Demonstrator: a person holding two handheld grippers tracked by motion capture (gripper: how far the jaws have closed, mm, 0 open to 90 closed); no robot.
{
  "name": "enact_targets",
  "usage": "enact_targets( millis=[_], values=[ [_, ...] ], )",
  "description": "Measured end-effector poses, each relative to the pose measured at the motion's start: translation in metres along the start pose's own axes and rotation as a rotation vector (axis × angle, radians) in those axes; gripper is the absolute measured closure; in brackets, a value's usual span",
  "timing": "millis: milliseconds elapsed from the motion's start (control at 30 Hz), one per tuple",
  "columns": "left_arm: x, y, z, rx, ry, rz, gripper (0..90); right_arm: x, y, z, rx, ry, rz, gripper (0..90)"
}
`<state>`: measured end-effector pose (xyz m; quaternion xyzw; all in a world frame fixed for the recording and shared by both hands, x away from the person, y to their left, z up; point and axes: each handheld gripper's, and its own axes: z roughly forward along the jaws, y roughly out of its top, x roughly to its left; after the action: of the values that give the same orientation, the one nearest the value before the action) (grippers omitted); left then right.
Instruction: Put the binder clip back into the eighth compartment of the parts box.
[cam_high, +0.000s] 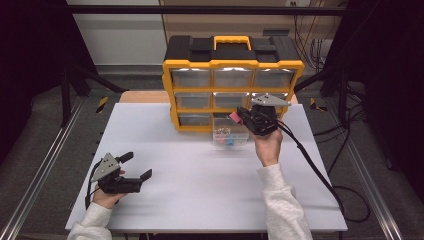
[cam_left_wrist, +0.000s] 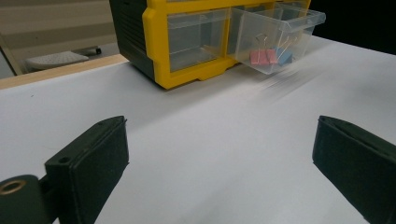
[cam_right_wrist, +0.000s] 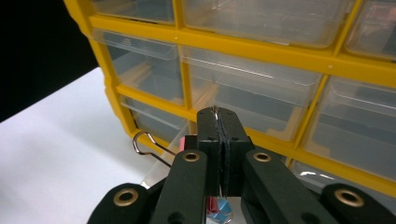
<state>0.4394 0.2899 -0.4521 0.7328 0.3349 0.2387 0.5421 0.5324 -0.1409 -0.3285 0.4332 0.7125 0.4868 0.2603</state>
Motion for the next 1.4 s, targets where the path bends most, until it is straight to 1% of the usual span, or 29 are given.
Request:
enact_targets(
  millis=[267,500,667,967,1133,1300,1400],
  values=[
    [0.000,0.000,0.000,-0.001,-0.001,0.000,3.1,-0.006,-0.002,0.012,0.018,-0.033,-0.010,89.2],
    [0.000,0.000,0.000,-0.001,-0.001,-0.001,3.1,-0.009,-0.006,0.025,0.045,-0.047,-0.014,89.2],
    [0.001,0.000,0.000,-0.002,-0.001,-0.003,3.1,-0.010,-0.011,0.034,0.064,-0.062,-0.018,89.2],
    [0.000,0.000,0.000,0.001,-0.001,-0.002,3.1,-0.017,-0.022,0.046,0.099,-0.086,-0.013,89.1],
    [0.001,0.000,0.000,-0.001,0.000,-0.003,3.1,-0.017,-0.026,0.052,0.114,-0.088,-0.027,89.1],
    [0.001,0.000,0.000,-0.002,0.000,-0.004,3.1,-0.018,-0.032,0.058,0.134,-0.099,-0.034,89.1],
    [0.001,0.000,0.000,-0.002,0.000,-0.003,3.1,-0.018,-0.037,0.061,0.148,-0.103,-0.030,89.0]
  ],
)
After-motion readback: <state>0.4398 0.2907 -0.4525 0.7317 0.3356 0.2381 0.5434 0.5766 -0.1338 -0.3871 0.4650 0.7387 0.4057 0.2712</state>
